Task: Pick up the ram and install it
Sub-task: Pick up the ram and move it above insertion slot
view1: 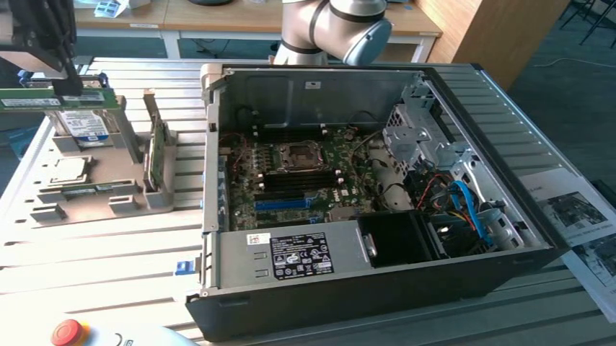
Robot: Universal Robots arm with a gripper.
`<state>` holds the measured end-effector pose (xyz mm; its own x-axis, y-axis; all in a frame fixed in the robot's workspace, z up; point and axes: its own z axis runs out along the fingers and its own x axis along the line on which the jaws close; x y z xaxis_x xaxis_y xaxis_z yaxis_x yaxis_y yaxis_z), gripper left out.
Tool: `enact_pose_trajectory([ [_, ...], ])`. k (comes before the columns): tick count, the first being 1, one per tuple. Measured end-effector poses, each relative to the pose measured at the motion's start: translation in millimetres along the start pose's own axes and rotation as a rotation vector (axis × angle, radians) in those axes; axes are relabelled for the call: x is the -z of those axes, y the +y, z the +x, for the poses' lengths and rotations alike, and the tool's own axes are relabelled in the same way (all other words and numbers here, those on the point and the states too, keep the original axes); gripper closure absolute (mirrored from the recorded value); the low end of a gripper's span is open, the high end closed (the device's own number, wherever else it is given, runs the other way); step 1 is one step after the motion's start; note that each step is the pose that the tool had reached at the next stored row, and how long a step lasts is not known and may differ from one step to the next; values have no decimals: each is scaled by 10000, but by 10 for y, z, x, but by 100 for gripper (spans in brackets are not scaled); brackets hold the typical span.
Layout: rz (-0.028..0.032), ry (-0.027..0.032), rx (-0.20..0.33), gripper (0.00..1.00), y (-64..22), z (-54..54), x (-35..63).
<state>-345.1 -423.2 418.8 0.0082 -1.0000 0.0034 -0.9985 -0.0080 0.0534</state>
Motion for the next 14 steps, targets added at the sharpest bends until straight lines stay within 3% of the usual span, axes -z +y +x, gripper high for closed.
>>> enact_pose_trajectory([
  [14, -50, 2, 36, 88, -325, 37, 18],
])
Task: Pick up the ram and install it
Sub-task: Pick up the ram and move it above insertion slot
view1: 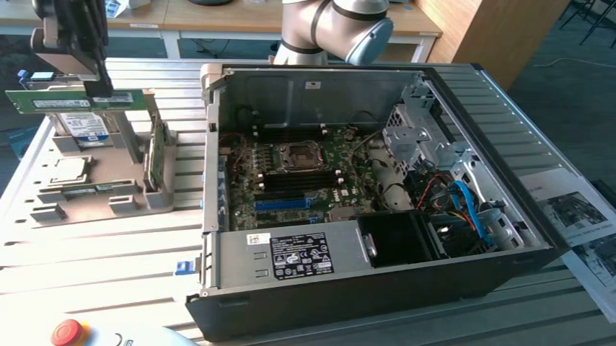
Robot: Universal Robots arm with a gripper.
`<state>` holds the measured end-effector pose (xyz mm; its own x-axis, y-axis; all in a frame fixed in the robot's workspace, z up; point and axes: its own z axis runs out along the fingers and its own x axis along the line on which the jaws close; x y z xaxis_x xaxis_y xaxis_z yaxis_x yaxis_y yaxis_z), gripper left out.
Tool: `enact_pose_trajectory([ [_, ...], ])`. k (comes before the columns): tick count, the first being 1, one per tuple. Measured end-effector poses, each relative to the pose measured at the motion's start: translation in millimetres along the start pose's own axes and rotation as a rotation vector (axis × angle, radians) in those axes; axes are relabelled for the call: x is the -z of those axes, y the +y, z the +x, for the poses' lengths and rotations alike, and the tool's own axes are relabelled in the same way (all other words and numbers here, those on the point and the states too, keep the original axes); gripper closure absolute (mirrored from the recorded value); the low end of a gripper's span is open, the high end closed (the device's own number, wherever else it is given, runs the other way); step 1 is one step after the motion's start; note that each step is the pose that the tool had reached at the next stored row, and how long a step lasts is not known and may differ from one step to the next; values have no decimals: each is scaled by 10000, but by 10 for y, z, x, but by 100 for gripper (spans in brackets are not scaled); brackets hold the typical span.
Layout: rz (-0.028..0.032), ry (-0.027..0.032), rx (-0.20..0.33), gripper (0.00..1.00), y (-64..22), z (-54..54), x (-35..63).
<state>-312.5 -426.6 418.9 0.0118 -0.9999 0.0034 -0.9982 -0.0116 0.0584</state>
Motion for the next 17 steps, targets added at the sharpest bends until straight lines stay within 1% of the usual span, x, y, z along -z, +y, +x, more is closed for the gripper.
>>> enact_pose_trajectory([
  [17, -58, 1, 34, 88, -459, 56, 26],
])
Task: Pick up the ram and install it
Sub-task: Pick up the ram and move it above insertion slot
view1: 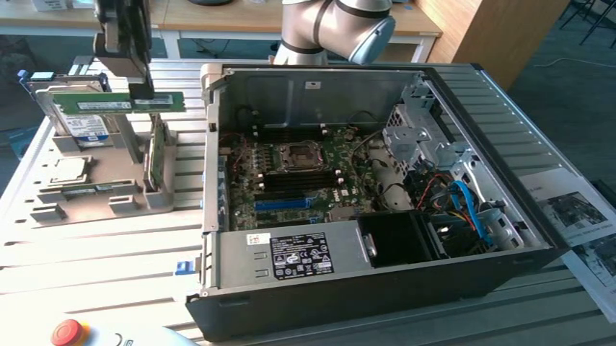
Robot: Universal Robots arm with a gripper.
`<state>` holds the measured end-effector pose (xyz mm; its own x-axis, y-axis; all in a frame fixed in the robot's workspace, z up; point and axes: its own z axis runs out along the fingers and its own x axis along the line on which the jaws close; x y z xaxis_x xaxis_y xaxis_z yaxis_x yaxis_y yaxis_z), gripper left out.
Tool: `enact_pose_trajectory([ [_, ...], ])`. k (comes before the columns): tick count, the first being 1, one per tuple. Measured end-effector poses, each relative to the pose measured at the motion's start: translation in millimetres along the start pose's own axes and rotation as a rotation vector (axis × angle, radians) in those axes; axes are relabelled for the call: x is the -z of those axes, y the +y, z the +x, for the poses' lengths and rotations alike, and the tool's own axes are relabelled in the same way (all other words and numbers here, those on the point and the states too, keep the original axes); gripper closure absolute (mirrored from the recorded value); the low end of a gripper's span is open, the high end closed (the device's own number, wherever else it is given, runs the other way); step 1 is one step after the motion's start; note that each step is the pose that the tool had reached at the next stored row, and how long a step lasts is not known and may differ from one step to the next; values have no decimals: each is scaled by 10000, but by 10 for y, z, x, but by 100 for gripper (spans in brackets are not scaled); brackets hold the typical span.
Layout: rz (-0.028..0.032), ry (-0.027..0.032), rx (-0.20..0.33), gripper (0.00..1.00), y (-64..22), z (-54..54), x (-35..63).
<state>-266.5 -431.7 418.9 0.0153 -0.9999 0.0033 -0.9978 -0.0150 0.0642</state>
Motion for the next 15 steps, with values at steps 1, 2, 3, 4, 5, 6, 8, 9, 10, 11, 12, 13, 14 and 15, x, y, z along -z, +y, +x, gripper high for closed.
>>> enact_pose_trajectory([
  [1, -3, 0, 2, 88, -30, 4, 2],
  [2, -7, 1, 4, 88, -58, 7, 4],
  [3, -10, 1, 6, 88, -86, 11, 6],
  [4, -13, 1, 7, 88, -114, 14, 8],
  [5, -15, 0, 8, 88, -142, 18, 9],
  [6, -19, 0, 9, 88, -171, 21, 11],
  [8, -26, 1, 13, 88, -231, 30, 15],
  [9, -28, 0, 15, 88, -261, 34, 16],
  [10, -31, 0, 16, 88, -291, 38, 18],
  [11, -35, 0, 17, 88, -320, 42, 20],
  [12, -39, 1, 18, 88, -350, 47, 22],
  [13, -42, 1, 19, 88, -382, 52, 25],
  [14, -45, 1, 21, 88, -412, 57, 26],
  [15, -49, 1, 23, 88, -442, 61, 28],
])
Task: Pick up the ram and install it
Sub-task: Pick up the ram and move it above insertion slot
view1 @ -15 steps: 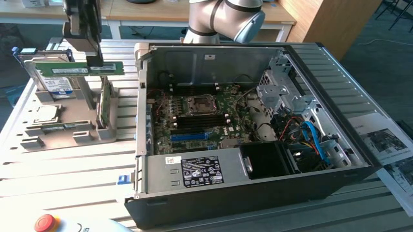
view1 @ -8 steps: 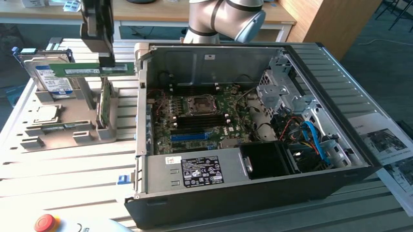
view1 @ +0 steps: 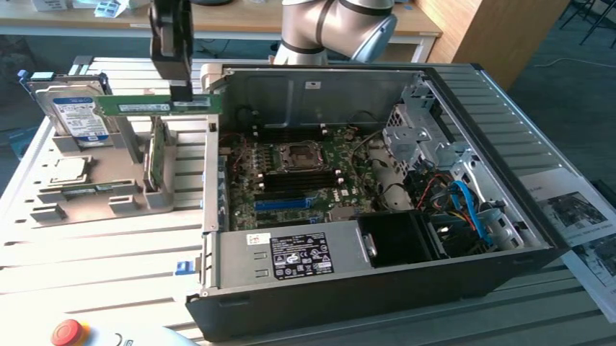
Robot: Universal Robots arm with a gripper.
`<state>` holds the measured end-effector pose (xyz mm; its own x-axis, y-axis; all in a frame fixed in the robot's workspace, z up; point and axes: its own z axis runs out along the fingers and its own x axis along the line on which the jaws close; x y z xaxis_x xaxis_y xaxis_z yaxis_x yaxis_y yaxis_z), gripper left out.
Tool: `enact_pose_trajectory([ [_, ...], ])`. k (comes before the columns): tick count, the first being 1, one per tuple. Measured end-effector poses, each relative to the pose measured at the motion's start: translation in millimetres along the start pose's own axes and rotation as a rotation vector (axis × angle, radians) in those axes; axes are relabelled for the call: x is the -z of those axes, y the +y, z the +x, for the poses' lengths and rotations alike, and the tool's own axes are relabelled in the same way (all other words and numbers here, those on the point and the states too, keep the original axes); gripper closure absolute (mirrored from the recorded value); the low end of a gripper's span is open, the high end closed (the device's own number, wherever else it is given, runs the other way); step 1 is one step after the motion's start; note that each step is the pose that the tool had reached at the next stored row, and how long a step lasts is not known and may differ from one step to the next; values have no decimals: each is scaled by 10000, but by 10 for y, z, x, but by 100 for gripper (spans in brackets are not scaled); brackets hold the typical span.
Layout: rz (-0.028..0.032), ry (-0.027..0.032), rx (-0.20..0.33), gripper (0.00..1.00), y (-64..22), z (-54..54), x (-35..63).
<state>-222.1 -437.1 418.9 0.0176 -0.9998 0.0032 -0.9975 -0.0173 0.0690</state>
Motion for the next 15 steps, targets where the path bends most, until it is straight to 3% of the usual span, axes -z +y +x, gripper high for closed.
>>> enact_pose_trajectory([
  [15, -56, 1, 24, 88, -500, 71, 34],
])
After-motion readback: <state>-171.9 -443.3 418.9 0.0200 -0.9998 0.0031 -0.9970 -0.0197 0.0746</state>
